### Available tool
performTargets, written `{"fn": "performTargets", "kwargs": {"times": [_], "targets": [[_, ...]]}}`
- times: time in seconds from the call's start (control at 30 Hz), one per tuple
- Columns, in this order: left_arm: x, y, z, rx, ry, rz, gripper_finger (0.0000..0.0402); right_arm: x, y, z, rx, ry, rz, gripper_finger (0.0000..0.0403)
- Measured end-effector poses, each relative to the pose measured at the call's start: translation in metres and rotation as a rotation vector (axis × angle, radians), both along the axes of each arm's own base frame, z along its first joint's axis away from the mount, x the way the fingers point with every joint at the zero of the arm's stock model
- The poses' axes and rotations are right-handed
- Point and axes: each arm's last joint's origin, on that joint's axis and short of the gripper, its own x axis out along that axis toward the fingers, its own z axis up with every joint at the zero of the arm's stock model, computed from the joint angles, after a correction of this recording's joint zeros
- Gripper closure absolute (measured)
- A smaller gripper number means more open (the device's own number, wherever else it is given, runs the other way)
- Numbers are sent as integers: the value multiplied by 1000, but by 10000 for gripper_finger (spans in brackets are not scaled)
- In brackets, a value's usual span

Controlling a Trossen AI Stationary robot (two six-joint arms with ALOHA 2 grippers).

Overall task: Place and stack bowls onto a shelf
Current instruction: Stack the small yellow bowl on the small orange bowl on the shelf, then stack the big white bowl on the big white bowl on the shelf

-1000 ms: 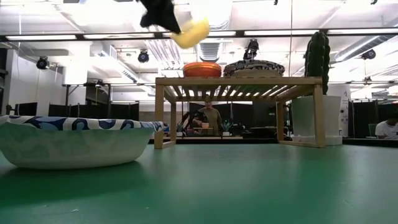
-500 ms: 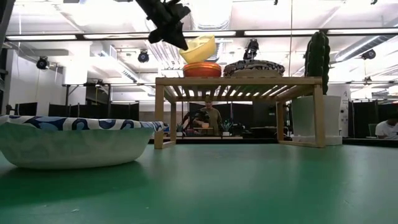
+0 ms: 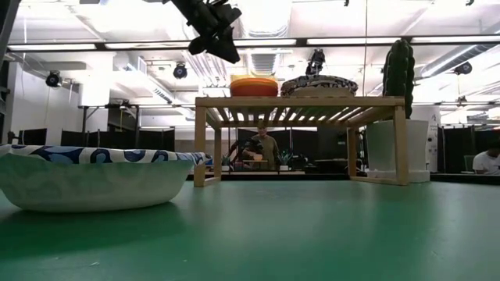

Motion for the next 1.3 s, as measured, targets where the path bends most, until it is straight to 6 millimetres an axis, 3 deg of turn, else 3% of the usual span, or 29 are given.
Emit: {"fn": "performTargets", "kwargs": {"times": [0.23,0.43,0.67,0.87,1.0,1.17,1.3], "targets": [[-2,-1,1,7,18,-14,311,0,0,0,85,17,-28,335],[-9,-23,-1,-58,104,-138,309,4,1,-14,167,55,-99,335],[-17,-85,-18,-89,151,-333,316,17,3,-30,272,49,-319,335],[-37,-148,-41,-21,39,-529,318,37,14,-28,383,28,-342,335],[-56,-184,-66,30,-65,-660,318,55,24,-25,405,23,-346,335],[-84,-207,-97,127,-158,-791,318,86,38,-15,412,32,-356,335],[-104,-208,-118,137,-156,-812,318,111,48,-8,417,97,-401,335]]}}
